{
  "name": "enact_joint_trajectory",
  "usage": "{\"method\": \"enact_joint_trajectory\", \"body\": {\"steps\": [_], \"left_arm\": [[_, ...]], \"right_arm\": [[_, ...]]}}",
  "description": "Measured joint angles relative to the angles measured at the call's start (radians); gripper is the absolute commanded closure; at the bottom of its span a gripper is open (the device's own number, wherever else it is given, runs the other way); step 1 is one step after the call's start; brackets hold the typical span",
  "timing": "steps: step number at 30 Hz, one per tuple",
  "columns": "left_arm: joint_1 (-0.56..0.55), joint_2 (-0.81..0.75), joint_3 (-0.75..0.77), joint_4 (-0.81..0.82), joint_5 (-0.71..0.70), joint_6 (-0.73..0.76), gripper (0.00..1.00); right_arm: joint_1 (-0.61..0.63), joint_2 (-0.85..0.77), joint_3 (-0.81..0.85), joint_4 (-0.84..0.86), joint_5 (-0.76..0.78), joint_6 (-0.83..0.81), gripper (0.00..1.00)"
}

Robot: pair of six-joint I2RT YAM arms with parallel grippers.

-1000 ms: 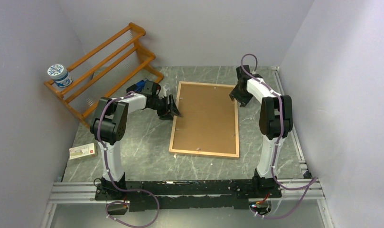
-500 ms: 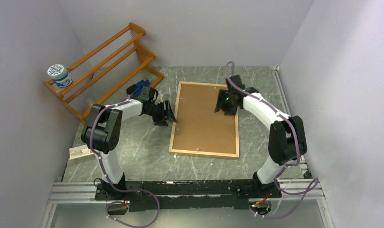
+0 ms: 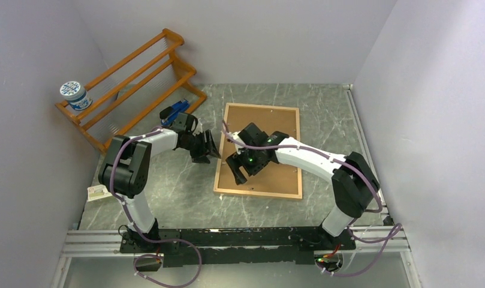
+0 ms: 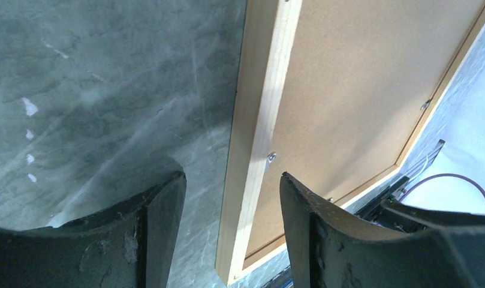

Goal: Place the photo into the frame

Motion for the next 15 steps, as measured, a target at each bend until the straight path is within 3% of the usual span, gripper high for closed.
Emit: {"method": "enact_joint_trajectory", "body": {"steps": [15], "left_arm": [[0.048,-0.005,0.000,-0.022,-0.014,-0.020,0.36]], "right_arm": [[0.185,0.158,0.043,-0.122,0.171,-0.128,0.27]]}}
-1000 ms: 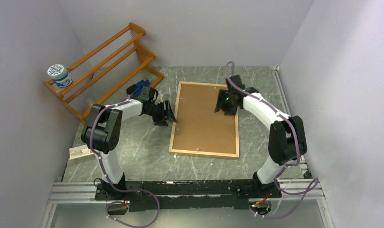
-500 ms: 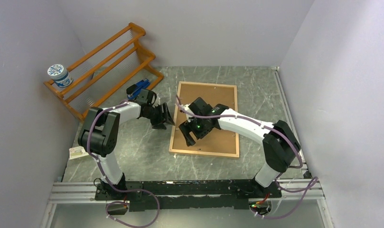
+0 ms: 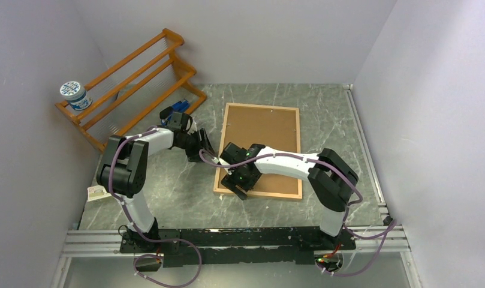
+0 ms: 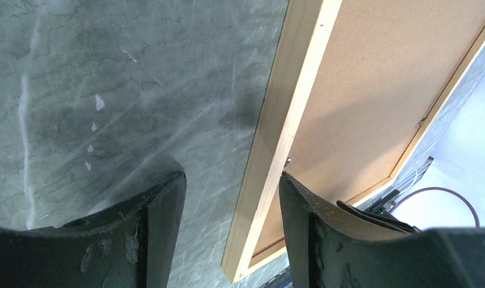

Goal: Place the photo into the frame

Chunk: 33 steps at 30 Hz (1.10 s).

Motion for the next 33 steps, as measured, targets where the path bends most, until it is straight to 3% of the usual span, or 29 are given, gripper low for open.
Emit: {"method": "enact_joint_trajectory", "body": {"steps": [7,21,27,33], "left_arm": [[0.001,0.000,-0.001,0.002,0.000,0.000,0.37],[0.009,0.000,-0.023,0.035,0.013,-0.033,0.38],[0.009,0.000,-0.024,0.037,0.017,-0.033,0.39],[0.009,0.000,-0.027,0.042,0.021,-0.034,0.38]], "right_arm": [[0.006,0.023,0.000,0.009,0.069,-0.006,0.33],[0.012,0.024,-0.002,0.026,0.059,-0.003,0.57],[0.016,0.024,-0.009,0.034,0.051,0.023,0.56],[0.016,0.024,-0.010,0.036,0.077,0.048,0.41]]}}
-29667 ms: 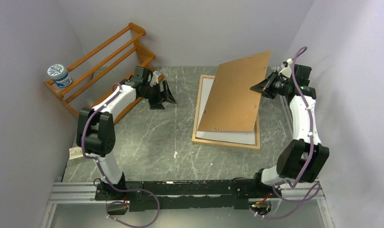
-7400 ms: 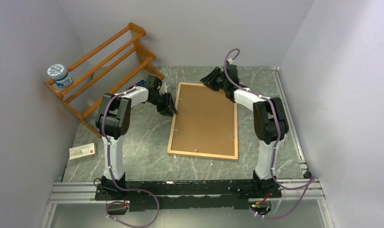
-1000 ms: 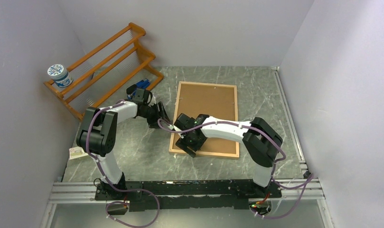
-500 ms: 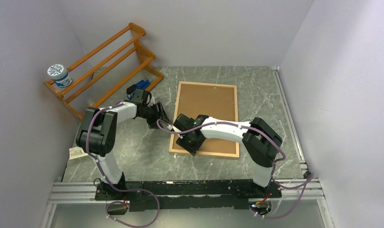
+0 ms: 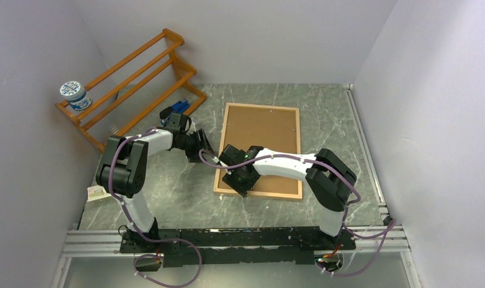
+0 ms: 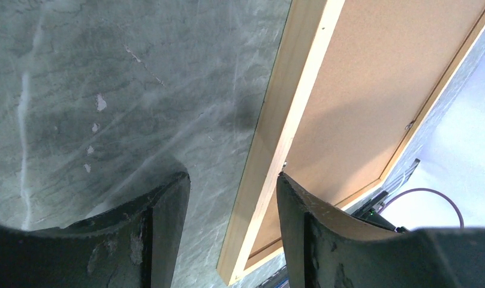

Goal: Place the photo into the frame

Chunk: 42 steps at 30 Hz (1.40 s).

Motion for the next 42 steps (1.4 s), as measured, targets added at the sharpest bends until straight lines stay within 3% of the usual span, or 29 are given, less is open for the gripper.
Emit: {"method": "enact_joint_trajectory", "body": {"steps": [5,13,17,24,28,30,33,34,37,42], "left_arm": [[0.000,0.000,0.000,0.001,0.001,0.000,0.39],[0.000,0.000,-0.002,0.004,0.007,0.000,0.39],[0.000,0.000,-0.003,0.006,0.008,0.000,0.39],[0.000,0.000,-0.016,0.022,0.026,-0.015,0.39],[0.001,0.000,-0.018,0.026,0.031,-0.018,0.38],[0.001,0.000,-0.019,0.028,0.033,-0.020,0.37],[0.000,0.000,-0.020,0.031,0.037,-0.024,0.35],[0.001,0.000,-0.020,0.034,0.040,-0.026,0.34],[0.001,0.000,-0.021,0.037,0.047,-0.026,0.31],[0.000,0.000,-0.016,0.034,0.056,-0.021,0.30]], "right_arm": [[0.001,0.000,-0.001,-0.001,0.039,0.010,0.38],[0.003,0.000,-0.008,0.006,0.034,0.024,0.42],[0.003,0.000,-0.019,0.018,0.027,0.048,0.48],[0.011,-0.001,-0.019,0.013,0.026,0.110,0.70],[0.014,-0.005,-0.018,-0.002,0.044,0.151,0.74],[0.013,-0.005,-0.017,-0.001,0.048,0.170,0.70],[0.010,-0.006,-0.017,0.002,0.042,0.182,0.37],[0.006,-0.008,-0.018,0.008,0.032,0.197,0.30],[-0.019,-0.016,-0.018,0.055,0.012,0.232,0.23],[-0.121,-0.126,-0.024,0.127,0.005,0.276,0.21]]}}
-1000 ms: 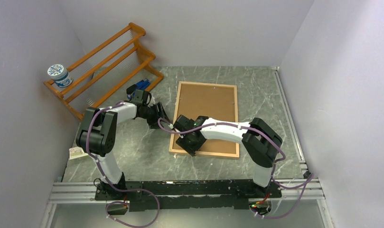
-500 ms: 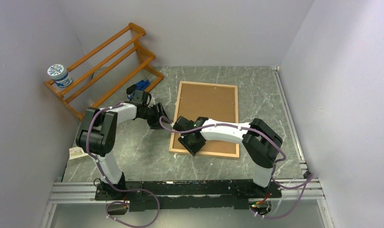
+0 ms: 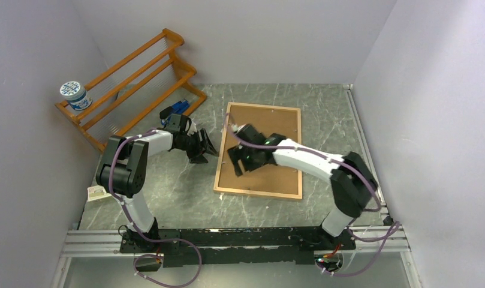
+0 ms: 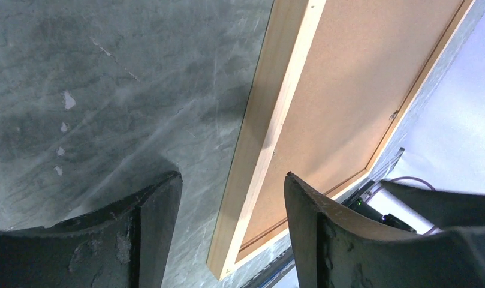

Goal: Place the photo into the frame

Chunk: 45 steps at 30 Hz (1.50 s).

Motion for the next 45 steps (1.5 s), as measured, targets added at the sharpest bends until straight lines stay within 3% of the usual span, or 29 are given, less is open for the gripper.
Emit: {"method": "enact_joint_trajectory", "body": {"steps": [6,11,17,29,35,45], "left_arm": [[-0.003,0.047,0.067,-0.039,0.015,0.022,0.32],[-0.007,0.139,0.188,-0.061,0.036,0.034,0.34],[-0.017,0.248,0.334,-0.087,0.063,0.038,0.34],[-0.050,0.397,0.547,-0.119,0.137,0.085,0.35],[-0.055,0.455,0.637,-0.100,0.136,0.131,0.36],[-0.061,0.551,0.754,0.022,0.146,0.173,0.36]], "right_arm": [[-0.289,-0.190,-0.061,0.078,0.077,0.126,0.21],[-0.531,-0.221,-0.146,0.050,0.140,0.236,0.20],[-0.678,-0.220,-0.290,-0.006,0.123,0.310,0.20],[-0.686,-0.224,-0.406,0.060,-0.129,0.273,0.21],[-0.678,-0.315,-0.518,0.121,-0.303,0.241,0.20],[-0.418,-0.323,-0.601,0.269,-0.510,0.329,0.19]]}}
